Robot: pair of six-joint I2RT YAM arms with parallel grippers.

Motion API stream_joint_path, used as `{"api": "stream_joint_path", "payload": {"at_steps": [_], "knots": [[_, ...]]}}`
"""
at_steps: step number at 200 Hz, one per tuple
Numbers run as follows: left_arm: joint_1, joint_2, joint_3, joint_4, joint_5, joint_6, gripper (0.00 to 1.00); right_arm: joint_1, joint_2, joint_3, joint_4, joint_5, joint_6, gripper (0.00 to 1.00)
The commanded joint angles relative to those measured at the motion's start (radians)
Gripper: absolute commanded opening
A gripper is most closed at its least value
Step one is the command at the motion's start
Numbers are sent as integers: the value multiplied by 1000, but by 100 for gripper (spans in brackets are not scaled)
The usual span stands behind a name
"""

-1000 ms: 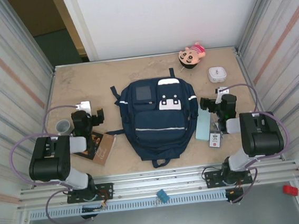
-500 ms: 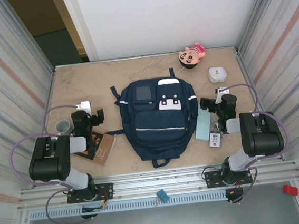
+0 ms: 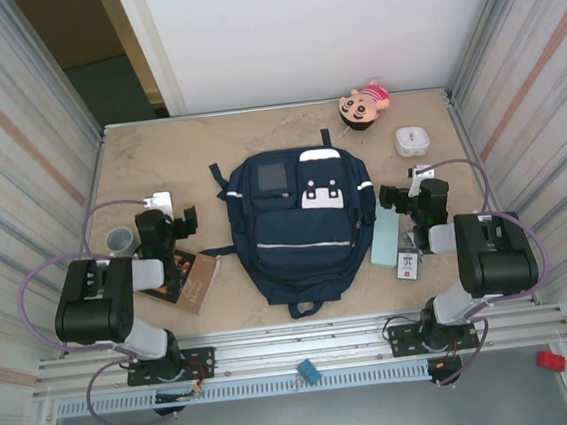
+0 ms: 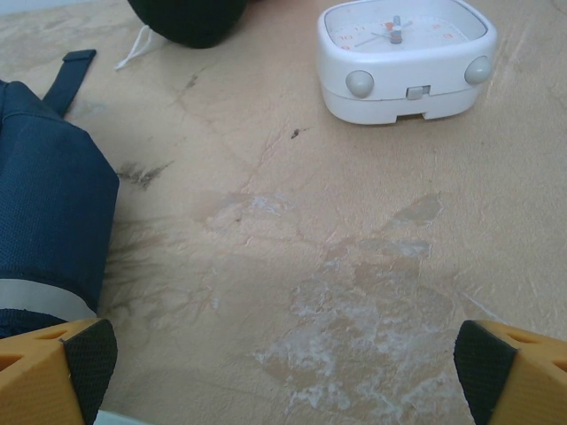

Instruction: Pack books, pencil case, and school supplies into a backpack

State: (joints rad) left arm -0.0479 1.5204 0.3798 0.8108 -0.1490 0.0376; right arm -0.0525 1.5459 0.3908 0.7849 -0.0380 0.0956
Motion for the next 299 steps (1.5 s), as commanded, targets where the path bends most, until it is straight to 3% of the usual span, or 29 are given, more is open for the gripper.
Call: {"api": "stream_joint_path", "payload": {"at_steps": [1,41,78,104,121,134,149,184,213,253,299], "knots": [[-1,-9,14,14,0,-2,99,0,0,22,10,11,-8,99],[-1,-8,14,13,0,-1,99,3,-25,33,-17,23,-6,99],[-45,-72,7,-3,-64,40,99,4,-279,248,-552,47,33,99],[-203,-245,127,-329,-171,146,99,9,-365,512,-942,83,84,99],[-254,-339,263,-593,-180,39,98,9,-374,678,-1161,69,114,99],[-257,-381,382,-805,-76,-105,94,12,-388,741,-1262,16,126,99],[-259,-398,472,-926,88,-231,88,15,-427,741,-1319,-76,141,99],[-320,-381,496,-969,301,-439,78,41,-544,596,-1344,-243,276,100],[-405,-269,457,-921,328,-524,76,153,-605,394,-1238,-299,431,90],[-458,-24,492,-903,350,-595,63,337,-480,288,-1147,-181,536,83],[-459,52,443,-871,317,-630,56,471,-254,299,-981,-66,550,79]]}}
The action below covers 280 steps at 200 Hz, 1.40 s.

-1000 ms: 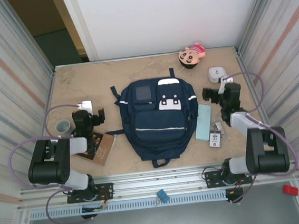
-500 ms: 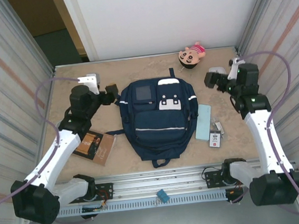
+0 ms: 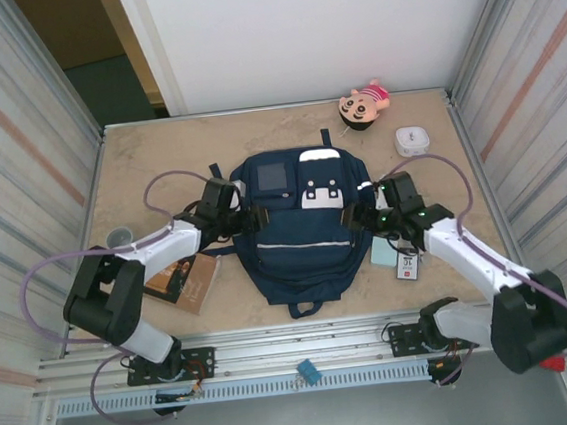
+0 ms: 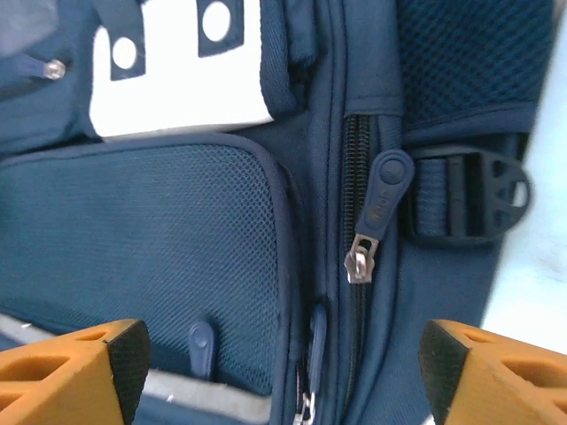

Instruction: Pack books, pencil case, and school supplies into a backpack

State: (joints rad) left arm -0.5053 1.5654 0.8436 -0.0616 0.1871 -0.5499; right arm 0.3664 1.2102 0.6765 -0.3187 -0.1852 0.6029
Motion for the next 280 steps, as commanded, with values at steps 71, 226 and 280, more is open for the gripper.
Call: {"api": "stream_joint_path", "payload": {"at_steps": [71,226,280], "knots": [[90,-86,-165,-5,-89,-92,52,243,423,157,336,124,149,76],[-197,-200,171,-212,167,801,63,142,-326,-106,236,194,8,83],[-371,71,302,-293,-87,1100,83,135,-374,-168,241,196,5,84]]}}
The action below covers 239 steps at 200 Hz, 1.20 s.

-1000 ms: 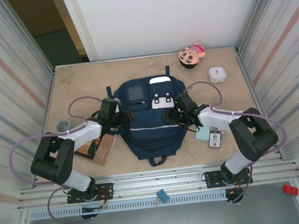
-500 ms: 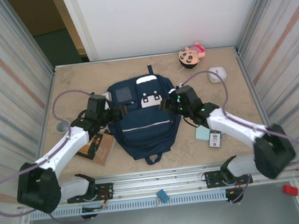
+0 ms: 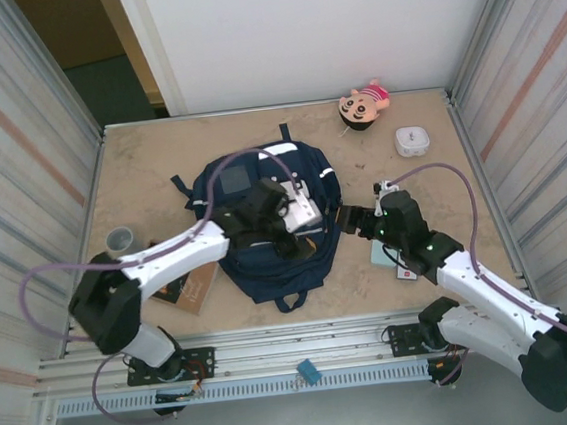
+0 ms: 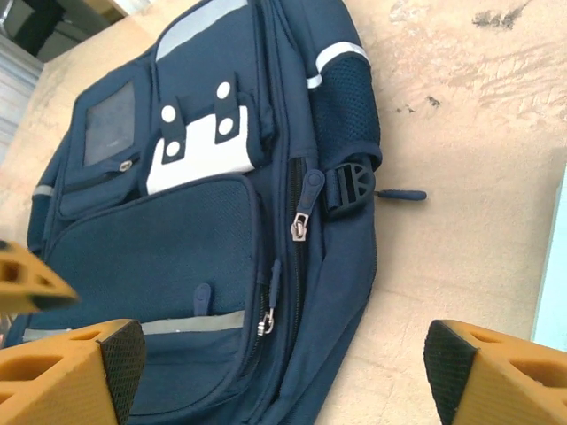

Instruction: Pack books, pencil case, and school supplies into a backpack

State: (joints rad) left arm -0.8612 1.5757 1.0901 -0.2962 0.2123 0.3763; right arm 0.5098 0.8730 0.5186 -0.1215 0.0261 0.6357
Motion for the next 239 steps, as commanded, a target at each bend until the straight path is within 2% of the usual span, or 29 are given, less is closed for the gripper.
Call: {"api": "stream_joint_path", "payload": {"at_steps": [1,37,69,101,109,122,132,140,156,183,217,239], "knots": [[-15,62,56,-57,-115,176,83,-8,-38,-10,45,-16,-28,84],[-15,139,48,-11,-200,226,86,-14,-65,-32,48,-14,-32,84],[-16,183,36,34,-306,213,88,-19,-92,-41,32,-30,-57,84],[-16,204,24,80,-329,210,83,-25,-128,-62,37,-51,-76,84],[-15,212,17,92,-332,212,77,-29,-133,-68,37,-54,-78,84],[-13,215,-5,126,-352,209,56,-39,-137,-80,37,-63,-76,84],[-13,197,-11,121,-340,214,31,-51,-137,-89,39,-76,-71,85],[-13,170,-6,90,-304,217,14,-66,-136,-100,54,-97,-62,86],[-5,77,-21,70,-194,240,0,-118,-130,-146,139,-196,-38,87],[68,-114,-56,38,89,314,0,-182,-92,-195,274,-324,-39,89],[287,-295,-54,5,488,315,0,-183,-31,-169,301,-385,-181,88],[388,-362,-57,0,621,333,0,-184,20,-138,296,-440,-280,86]]}}
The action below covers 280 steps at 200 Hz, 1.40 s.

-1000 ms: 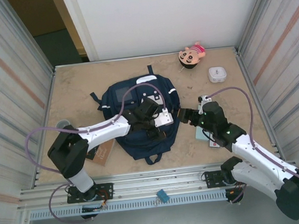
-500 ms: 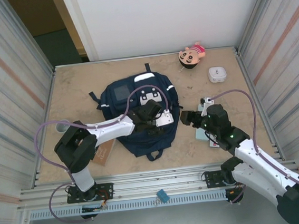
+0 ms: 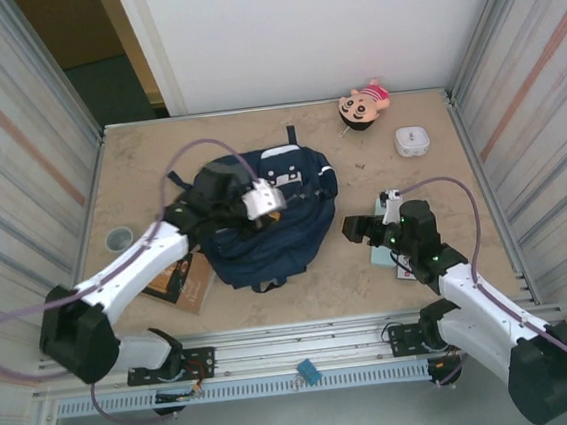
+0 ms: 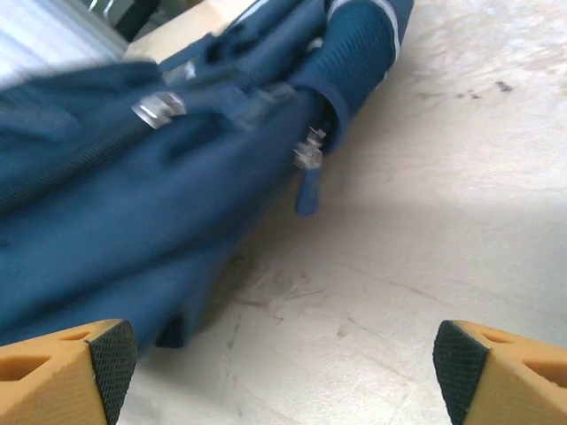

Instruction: Pack books, pencil case, and school supplies into a backpack

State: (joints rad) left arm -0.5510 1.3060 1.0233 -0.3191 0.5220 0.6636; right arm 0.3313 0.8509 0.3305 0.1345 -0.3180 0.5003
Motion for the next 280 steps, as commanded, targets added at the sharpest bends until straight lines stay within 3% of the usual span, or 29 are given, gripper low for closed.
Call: {"api": "stream_joint_path", "payload": {"at_steps": [1,58,93,128,159,183,202,222,258,280], "knots": [[82,-95,9,22,316,47,0,-5,44,51,39,-99,-147,86],[163,-118,62,-96,388,129,0,15,173,77,148,-202,-366,79],[171,-123,57,-78,418,126,0,16,283,107,201,-157,-479,75],[172,-130,30,-18,395,96,0,19,415,167,204,-232,-568,68],[180,-131,32,2,404,79,0,19,483,175,273,-239,-566,53],[189,-129,31,25,415,58,0,10,509,193,285,-253,-580,28],[189,-123,24,68,324,4,0,-3,493,213,237,-280,-584,8],[186,-110,26,83,160,-51,0,-3,442,214,178,-298,-593,1],[136,-95,29,92,-110,-111,0,6,367,250,10,-323,-611,0],[101,-87,28,95,-131,-115,0,18,343,269,-47,-344,-618,0]]}}
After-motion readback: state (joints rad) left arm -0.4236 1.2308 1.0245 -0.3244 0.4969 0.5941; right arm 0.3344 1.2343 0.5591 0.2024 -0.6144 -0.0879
